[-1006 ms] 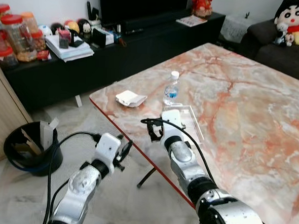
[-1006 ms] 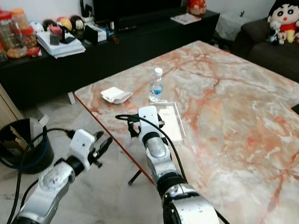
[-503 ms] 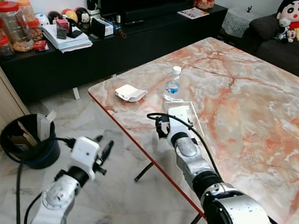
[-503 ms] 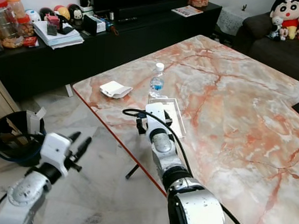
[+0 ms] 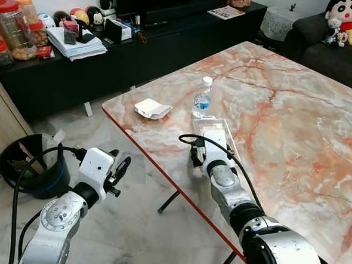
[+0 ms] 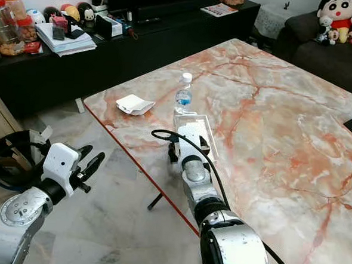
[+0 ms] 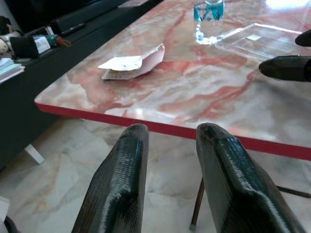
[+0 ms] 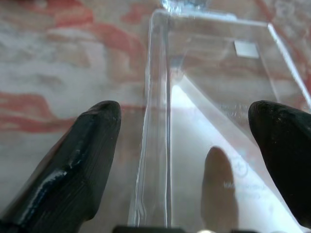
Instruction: Picking trash to rubbish bin
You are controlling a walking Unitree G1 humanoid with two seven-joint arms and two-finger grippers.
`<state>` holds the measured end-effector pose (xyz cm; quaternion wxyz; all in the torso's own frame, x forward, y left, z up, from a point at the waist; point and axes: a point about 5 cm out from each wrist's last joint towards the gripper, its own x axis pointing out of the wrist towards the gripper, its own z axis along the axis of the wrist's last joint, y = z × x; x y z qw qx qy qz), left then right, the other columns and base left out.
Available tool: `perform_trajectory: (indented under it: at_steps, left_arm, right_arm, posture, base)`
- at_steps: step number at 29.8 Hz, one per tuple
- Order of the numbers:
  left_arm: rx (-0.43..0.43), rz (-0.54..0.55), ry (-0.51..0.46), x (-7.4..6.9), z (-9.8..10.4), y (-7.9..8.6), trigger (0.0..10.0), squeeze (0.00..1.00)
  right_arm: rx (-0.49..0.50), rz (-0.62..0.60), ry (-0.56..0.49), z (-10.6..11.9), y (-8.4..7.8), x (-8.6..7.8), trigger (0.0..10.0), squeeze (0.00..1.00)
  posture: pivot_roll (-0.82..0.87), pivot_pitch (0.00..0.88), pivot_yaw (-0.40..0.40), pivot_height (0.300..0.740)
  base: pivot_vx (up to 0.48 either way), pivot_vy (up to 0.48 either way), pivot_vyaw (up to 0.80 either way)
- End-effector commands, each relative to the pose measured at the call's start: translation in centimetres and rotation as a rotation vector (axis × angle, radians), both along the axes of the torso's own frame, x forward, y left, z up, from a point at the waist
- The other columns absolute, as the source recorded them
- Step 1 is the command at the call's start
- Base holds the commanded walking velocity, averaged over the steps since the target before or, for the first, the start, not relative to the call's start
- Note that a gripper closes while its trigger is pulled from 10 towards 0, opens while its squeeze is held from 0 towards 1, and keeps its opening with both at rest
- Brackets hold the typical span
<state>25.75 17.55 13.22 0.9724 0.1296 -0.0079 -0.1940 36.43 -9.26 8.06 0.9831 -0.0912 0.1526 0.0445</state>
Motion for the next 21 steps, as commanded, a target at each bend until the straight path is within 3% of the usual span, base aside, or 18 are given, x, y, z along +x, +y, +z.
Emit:
perform_trajectory:
  at_steps: [1,13,14,21]
  left_arm:
    - [-0.005,-0.024,-0.005,-0.25,0.48,-0.16,10.0,0.00]
    - [-0.002,-0.026,0.010,-0.15,0.47,-0.31,10.0,0.00]
    - [-0.001,-0.026,0.010,-0.11,0.49,-0.31,10.0,0.00]
    - [0.004,-0.032,0.006,0.24,0.73,-0.43,10.0,0.00]
  right_arm:
    - [0.003,-0.020,0.037,-0.60,-0.15,-0.28,10.0,0.00]
    - [-0.002,-0.008,0.067,-0.83,0.03,-0.38,10.0,0.00]
    - [-0.003,0.011,0.073,-0.95,0.19,-0.47,0.0,0.00]
    - [-0.019,0.026,0.098,-1.33,0.27,-0.69,0.0,0.00]
  posture:
    - [0.03,0.081,-0.057,0.740]
    - [0.03,0.094,-0.062,0.740]
    - [0.03,0.093,-0.062,0.740]
    - [0.03,0.094,-0.061,0.740]
  base:
    - [0.000,0.000,0.00]
    - [0.000,0.000,0.00]
    - [0.000,0.000,0.00]
    - [0.000,0.000,0.00]
